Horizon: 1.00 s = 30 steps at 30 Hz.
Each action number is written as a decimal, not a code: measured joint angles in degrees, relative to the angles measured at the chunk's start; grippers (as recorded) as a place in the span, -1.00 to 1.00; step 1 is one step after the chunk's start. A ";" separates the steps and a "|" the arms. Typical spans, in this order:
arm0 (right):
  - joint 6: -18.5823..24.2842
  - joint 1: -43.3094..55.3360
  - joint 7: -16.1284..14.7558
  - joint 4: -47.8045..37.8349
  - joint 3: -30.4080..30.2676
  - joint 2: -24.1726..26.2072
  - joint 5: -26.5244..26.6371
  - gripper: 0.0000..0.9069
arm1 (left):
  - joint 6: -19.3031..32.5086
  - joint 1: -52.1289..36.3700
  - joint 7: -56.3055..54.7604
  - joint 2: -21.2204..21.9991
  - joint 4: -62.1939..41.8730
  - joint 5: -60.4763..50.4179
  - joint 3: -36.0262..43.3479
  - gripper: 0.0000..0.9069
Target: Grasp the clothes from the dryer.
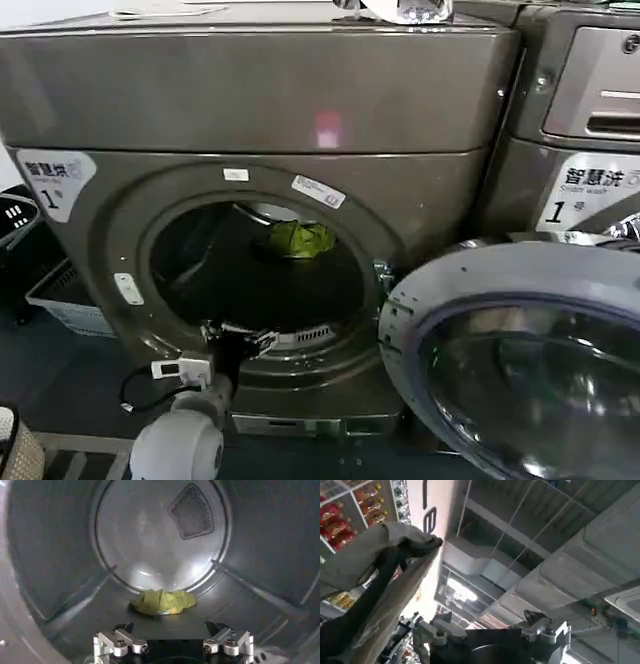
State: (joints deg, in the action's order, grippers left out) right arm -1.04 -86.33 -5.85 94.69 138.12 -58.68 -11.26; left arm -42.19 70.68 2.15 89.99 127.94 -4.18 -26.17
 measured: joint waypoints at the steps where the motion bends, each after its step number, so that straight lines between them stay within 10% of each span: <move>1: 0.00 0.01 0.00 0.00 0.01 -0.09 0.00 1.00 | 0.00 0.00 0.02 0.00 0.00 0.01 0.00 1.00; 30: 0.09 -0.17 -0.02 -0.24 0.59 -0.35 -0.03 1.00 | 0.00 -0.05 0.19 -0.05 -0.02 0.02 0.13 1.00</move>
State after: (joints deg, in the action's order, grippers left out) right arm -0.95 -86.51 -5.87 94.45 138.72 -59.03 -11.29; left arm -42.19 70.64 2.34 89.94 127.92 -4.17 -26.04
